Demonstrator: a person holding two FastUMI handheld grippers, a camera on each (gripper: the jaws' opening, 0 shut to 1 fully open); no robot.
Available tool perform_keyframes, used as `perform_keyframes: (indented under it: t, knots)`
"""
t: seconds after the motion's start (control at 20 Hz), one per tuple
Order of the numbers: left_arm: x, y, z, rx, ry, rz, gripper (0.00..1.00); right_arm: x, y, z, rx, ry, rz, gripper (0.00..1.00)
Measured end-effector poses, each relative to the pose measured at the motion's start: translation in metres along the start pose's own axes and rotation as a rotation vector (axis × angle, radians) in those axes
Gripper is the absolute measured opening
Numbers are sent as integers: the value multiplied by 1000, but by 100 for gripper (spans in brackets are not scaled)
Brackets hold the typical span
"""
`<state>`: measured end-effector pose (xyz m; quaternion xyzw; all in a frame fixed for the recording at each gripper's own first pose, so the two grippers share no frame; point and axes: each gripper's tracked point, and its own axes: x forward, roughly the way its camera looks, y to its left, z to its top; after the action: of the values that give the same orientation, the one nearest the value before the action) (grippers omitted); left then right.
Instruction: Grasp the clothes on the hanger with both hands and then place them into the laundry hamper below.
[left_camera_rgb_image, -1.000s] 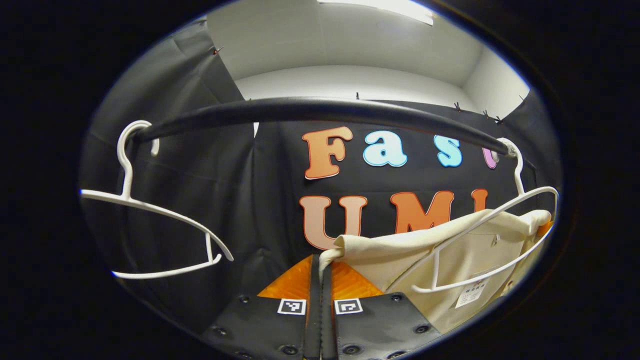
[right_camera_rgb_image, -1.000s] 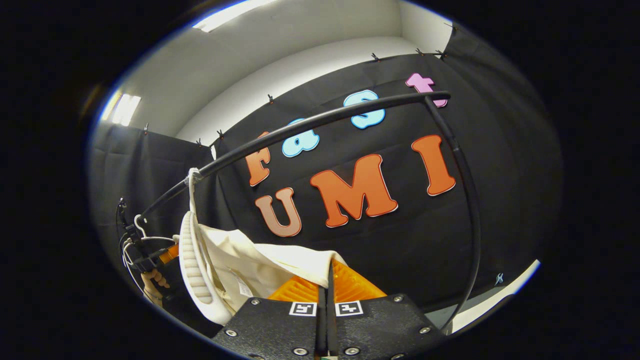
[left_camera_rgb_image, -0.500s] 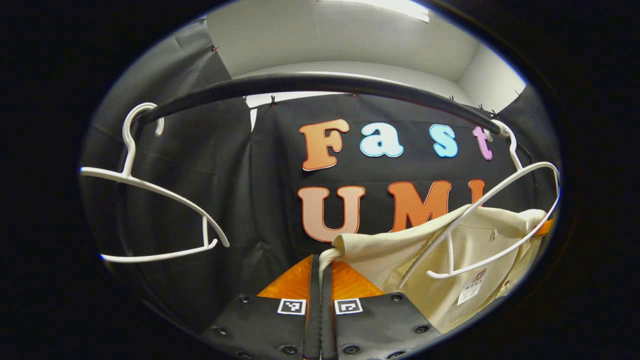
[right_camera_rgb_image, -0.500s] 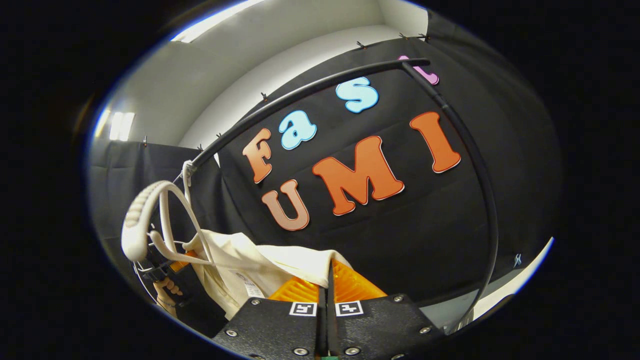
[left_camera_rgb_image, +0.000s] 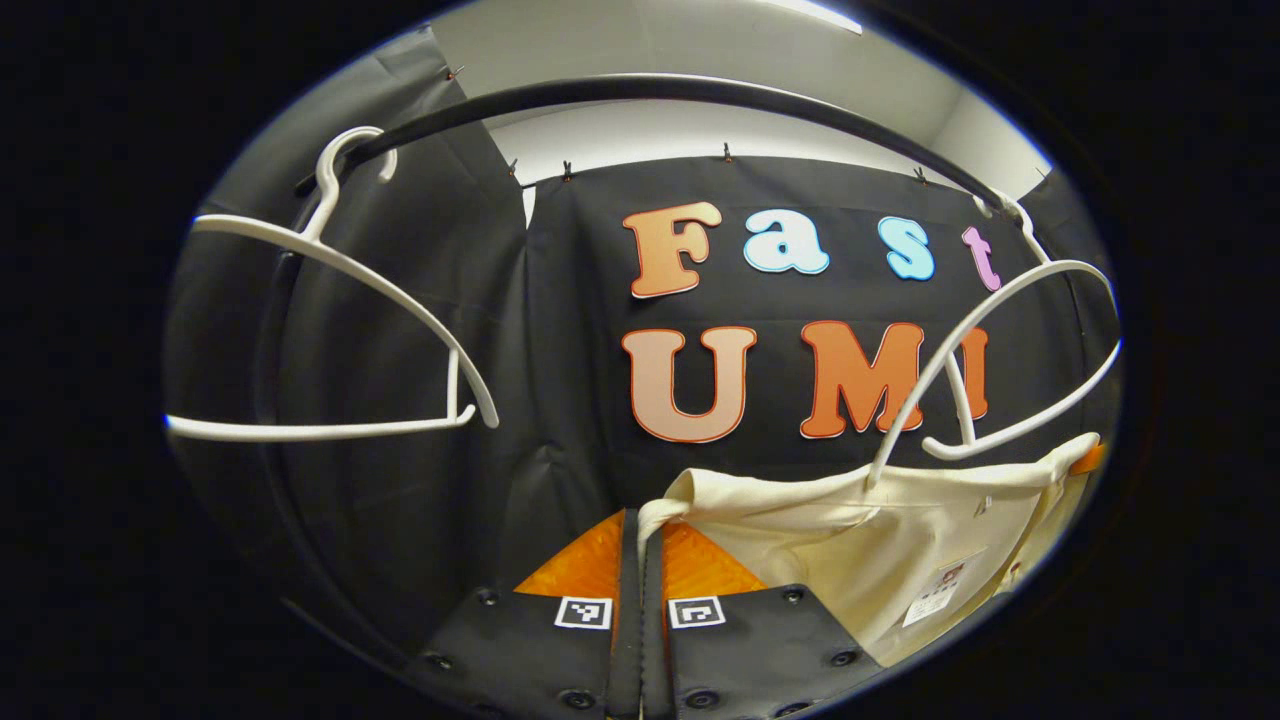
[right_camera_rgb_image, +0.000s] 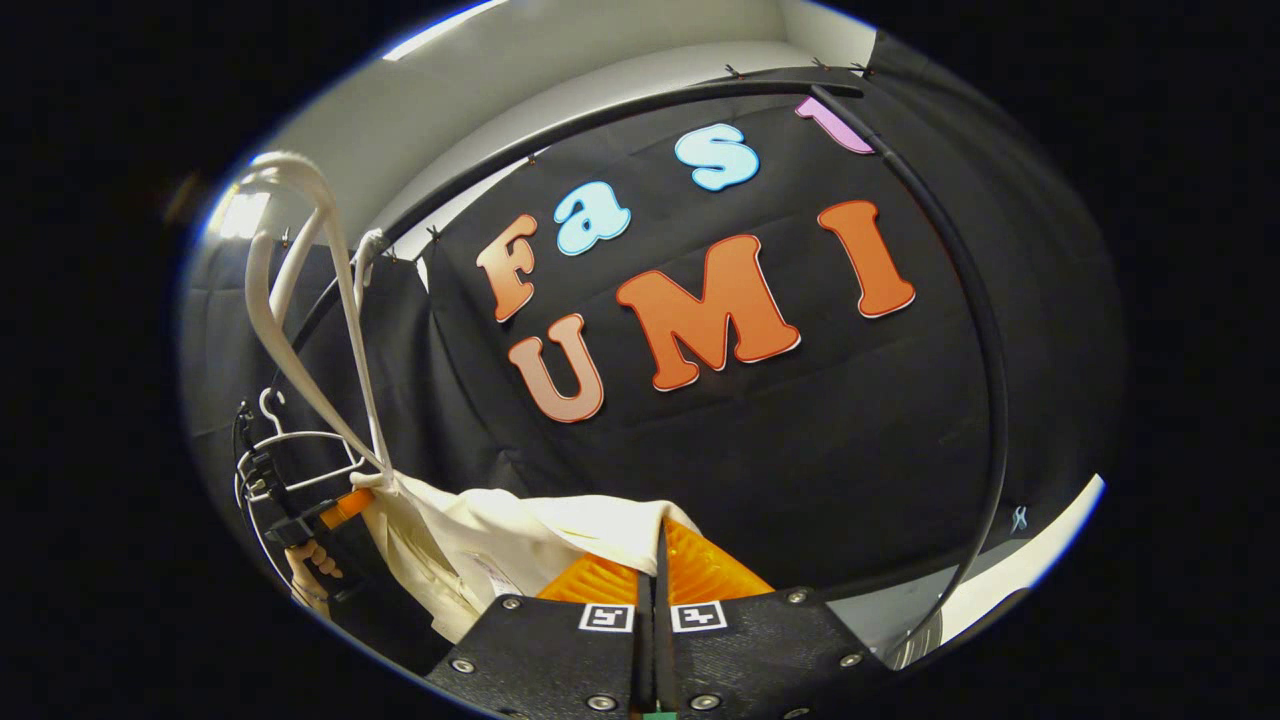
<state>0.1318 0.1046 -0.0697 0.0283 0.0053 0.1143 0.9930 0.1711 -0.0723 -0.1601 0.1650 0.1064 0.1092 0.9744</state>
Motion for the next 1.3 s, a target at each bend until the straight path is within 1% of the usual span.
perform_keyframes:
  t: [0.15, 0.25, 0.4, 0.5, 0.6, 0.7, 0.85, 0.95, 1.05, 1.15, 1.3]
  knots:
    - [-15, 3, -10, -8, 9, -6, 7, -8, -4, -33, -28, 35, -29, 0]
    - [-29, 6, -13, -19, 7, -2, 7, -12, -6, -55, -18, 64, -46, 0]
    - [-50, 1, -27, -1, 9, -12, 7, -10, -6, -87, -41, 102, -82, 0]
    - [-58, -3, -30, 4, 22, -25, 7, -14, 1, -106, -55, 131, -92, 0]
    - [-59, -12, -34, -20, 40, -53, 7, -23, 13, -119, -60, 146, -83, 0]
    - [-62, -21, -44, -38, 61, -79, 7, -26, 24, -132, -93, 155, -82, 0]
    - [-70, -34, -65, -44, 72, -94, 7, -34, 41, -155, -98, 175, -74, 0]
    - [-74, -46, -80, -70, 103, -124, 7, -37, 52, -169, -93, 187, -65, 0]
    - [-86, -59, -93, -106, 135, -162, 7, -33, 63, -182, -114, 191, -64, 0]
    - [-91, -69, -102, -119, 143, -186, 7, -32, 79, -193, -124, 192, -45, 0]
    - [-95, -84, -115, -101, 134, -205, 7, -28, 101, -218, -83, 200, -2, 0]
